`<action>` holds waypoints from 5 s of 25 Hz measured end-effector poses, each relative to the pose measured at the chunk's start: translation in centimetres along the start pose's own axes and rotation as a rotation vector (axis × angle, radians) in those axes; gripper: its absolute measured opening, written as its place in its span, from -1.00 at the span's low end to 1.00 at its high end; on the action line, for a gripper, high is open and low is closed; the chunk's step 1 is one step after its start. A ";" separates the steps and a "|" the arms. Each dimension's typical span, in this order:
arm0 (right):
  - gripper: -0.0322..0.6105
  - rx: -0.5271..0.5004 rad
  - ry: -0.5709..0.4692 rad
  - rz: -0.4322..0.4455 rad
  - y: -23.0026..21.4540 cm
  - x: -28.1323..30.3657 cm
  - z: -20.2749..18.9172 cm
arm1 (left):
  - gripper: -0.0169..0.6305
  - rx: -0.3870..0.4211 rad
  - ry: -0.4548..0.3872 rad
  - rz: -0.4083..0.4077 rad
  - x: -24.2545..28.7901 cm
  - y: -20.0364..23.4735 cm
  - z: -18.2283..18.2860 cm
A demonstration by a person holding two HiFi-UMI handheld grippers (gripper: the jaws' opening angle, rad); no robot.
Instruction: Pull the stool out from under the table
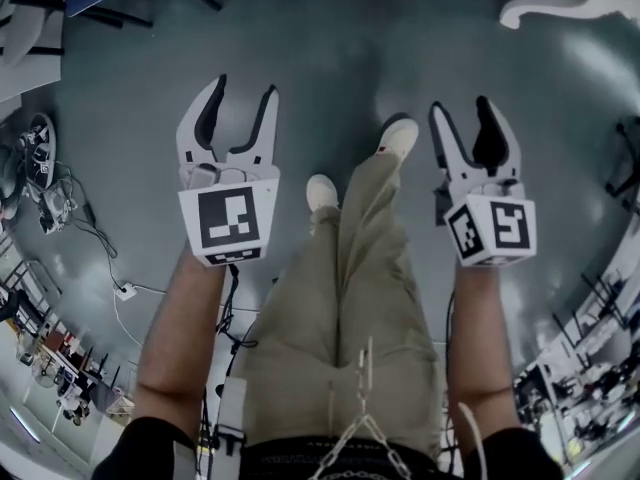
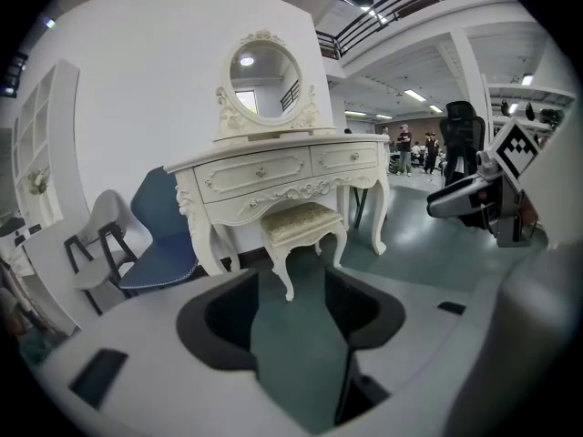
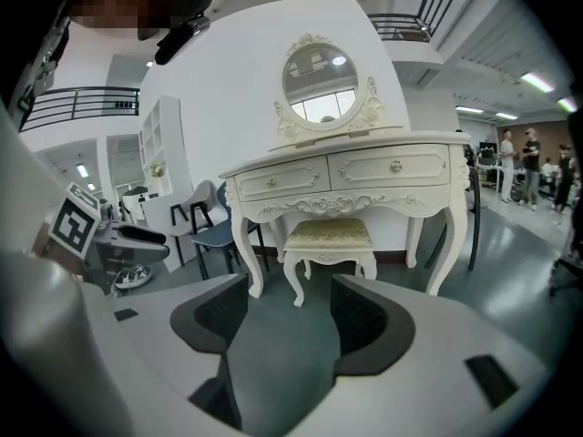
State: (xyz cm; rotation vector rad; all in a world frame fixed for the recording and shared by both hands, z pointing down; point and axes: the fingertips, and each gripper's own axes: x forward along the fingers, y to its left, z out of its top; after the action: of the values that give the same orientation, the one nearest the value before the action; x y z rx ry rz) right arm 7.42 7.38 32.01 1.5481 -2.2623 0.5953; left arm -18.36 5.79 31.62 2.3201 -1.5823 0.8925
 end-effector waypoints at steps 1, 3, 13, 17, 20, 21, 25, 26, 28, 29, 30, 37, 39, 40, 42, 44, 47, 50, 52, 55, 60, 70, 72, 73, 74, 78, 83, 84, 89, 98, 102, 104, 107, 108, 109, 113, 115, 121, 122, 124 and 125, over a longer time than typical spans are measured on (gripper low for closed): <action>-0.09 -0.005 0.003 0.003 -0.4 0.7 0.0 | -0.28 0.004 -0.007 0.002 0.7 0.2 0.4; -0.09 -0.007 0.004 0.009 -1.2 1.9 0.4 | -0.28 0.025 -0.014 0.001 1.9 0.3 1.1; -0.08 -0.073 0.037 0.041 -6.8 5.7 4.3 | -0.28 -0.016 -0.017 0.020 8.2 -1.1 6.6; -0.08 -0.100 0.051 0.060 -8.7 6.8 6.3 | -0.28 -0.028 -0.019 0.044 9.7 -0.1 8.8; -0.08 -0.110 0.045 0.074 -9.7 7.9 8.1 | -0.28 -0.005 -0.016 0.060 11.1 1.0 10.5; -0.08 -0.109 0.044 0.077 -10.1 8.1 8.7 | -0.27 0.002 -0.013 0.064 11.4 1.1 11.1; -0.08 -0.082 0.039 0.089 -11.4 9.3 10.8 | -0.26 0.005 -0.009 0.081 12.5 1.7 13.6; -0.08 -0.082 0.036 0.097 -11.6 9.7 11.3 | -0.25 0.002 -0.012 0.088 12.8 1.9 14.3; -0.08 -0.092 0.032 0.121 -11.8 10.6 12.3 | -0.25 -0.006 -0.020 0.102 13.5 2.0 15.7; -0.08 -0.100 0.031 0.134 -11.9 10.9 12.8 | -0.25 -0.011 -0.027 0.110 13.8 2.0 16.3; -0.08 -0.109 0.030 0.145 -12.0 11.3 13.1 | -0.25 -0.015 -0.037 0.117 14.2 1.9 16.9; -0.08 -0.136 0.045 0.182 -13.1 12.6 13.6 | -0.24 -0.061 -0.026 0.108 16.4 0.1 17.1; -0.08 -0.125 0.056 0.175 -13.5 13.4 13.1 | -0.24 -0.060 -0.014 0.102 17.2 0.2 16.4; -0.08 -0.122 0.061 0.172 -13.6 13.7 12.8 | -0.24 -0.058 -0.007 0.100 17.5 0.3 16.0; -0.08 -0.118 0.079 0.173 -13.7 14.3 12.2 | -0.24 -0.049 0.009 0.093 18.0 0.2 15.3; -0.08 -0.113 0.095 0.172 -13.9 15.2 11.7 | -0.24 -0.033 0.022 0.078 19.1 0.1 14.9; -0.08 -0.116 0.111 0.161 -14.1 16.9 11.1 | -0.24 -0.031 0.041 0.046 21.3 0.4 14.3; -0.08 -0.112 0.139 0.147 -14.4 18.7 10.1 | -0.24 -0.042 0.072 0.015 23.0 0.6 13.1; -0.08 -0.092 0.147 0.134 -15.1 20.2 9.9 | -0.24 -0.039 0.076 -0.004 24.4 0.8 13.1; -0.08 -0.082 0.154 0.138 -15.3 22.1 9.3 | -0.24 -0.028 0.083 -0.030 26.2 1.1 12.7; -0.07 -0.090 0.180 0.128 -15.9 25.0 8.5 | -0.23 -0.026 0.128 -0.051 28.8 1.7 11.0; -0.03 -0.205 0.243 0.069 -20.1 32.7 5.1 | -0.20 0.004 0.226 -0.045 37.0 3.7 5.5; -0.01 -0.239 0.271 0.056 -21.1 34.0 4.1 | -0.18 0.006 0.245 -0.046 38.5 4.1 4.8; -0.01 -0.258 0.285 0.045 -21.6 34.5 3.7 | -0.18 0.014 0.254 -0.048 39.2 4.2 4.6; 0.00 -0.279 0.299 0.031 -22.1 35.0 3.2 | -0.18 0.028 0.265 -0.050 39.8 4.2 4.4; 0.06 -0.332 0.362 -0.031 -24.4 36.6 1.2 | -0.16 0.095 0.305 -0.059 41.7 4.1 3.8; 0.08 -0.373 0.401 -0.047 -25.1 38.2 1.3 | -0.13 0.153 0.316 -0.065 43.2 4.4 4.1; 0.10 -0.376 0.414 -0.036 -24.8 38.5 1.3 | -0.12 0.158 0.316 -0.066 43.2 4.4 4.1; 0.15 -0.387 0.448 -0.015 -23.9 39.4 1.4 | -0.12 0.153 0.302 -0.062 43.6 4.8 4.0; 0.13 -0.368 0.463 -0.056 -24.0 38.1 1.1 | -0.16 0.160 0.312 -0.056 42.9 4.5 4.1; 0.09 -0.355 0.469 -0.067 -23.8 36.6 0.3 | -0.20 0.171 0.315 -0.056 42.2 3.8 3.8; 0.09 -0.351 0.469 -0.070 -23.7 35.9 -0.1 | -0.21 0.174 0.313 -0.058 41.6 3.5 3.6; 0.09 -0.343 0.475 -0.072 -23.3 35.0 -0.6 | -0.22 0.175 0.310 -0.062 40.8 3.0 3.1; 0.09 -0.341 0.479 -0.073 -23.0 34.7 -0.8 | -0.22 0.176 0.312 -0.064 40.5 2.9 2.8; 0.09 -0.340 0.482 -0.072 -22.8 34.5 -1.1 | -0.22 0.178 0.313 -0.067 40.3 2.8 2.6; 0.08 -0.342 0.497 -0.058 -22.5 33.3 -2.0 | -0.22 0.234 0.330 -0.059 39.2 3.0 1.8; 0.08 -0.325 0.504 -0.045 -22.3 33.0 -2.2 | -0.15 0.248 0.357 -0.005 38.6 4.4 1.1; 0.09 -0.312 0.524 -0.012 -22.1 33.7 -1.8 | -0.08 0.259 0.473 -0.060 39.8 5.9 -1.7; 0.09 -0.319 0.532 -0.011 -22.1 33.8 -1.8 | -0.08 0.272 0.480 -0.087 40.1 5.5 -1.6; 0.08 -0.327 0.540 -0.018 -22.1 33.8 -1.8 | -0.08 0.293 0.493 -0.110 40.8 4.8 -1.3; 0.08 -0.331 0.540 -0.024 -22.1 33.9 -1.7 | -0.08 0.301 0.500 -0.104 41.0 4.7 -1.2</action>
State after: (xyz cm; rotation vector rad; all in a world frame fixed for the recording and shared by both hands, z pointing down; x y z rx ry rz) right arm 16.25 -25.71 53.55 1.0917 -1.8171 0.5218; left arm -12.91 -27.47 55.40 2.0906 -1.1735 1.6191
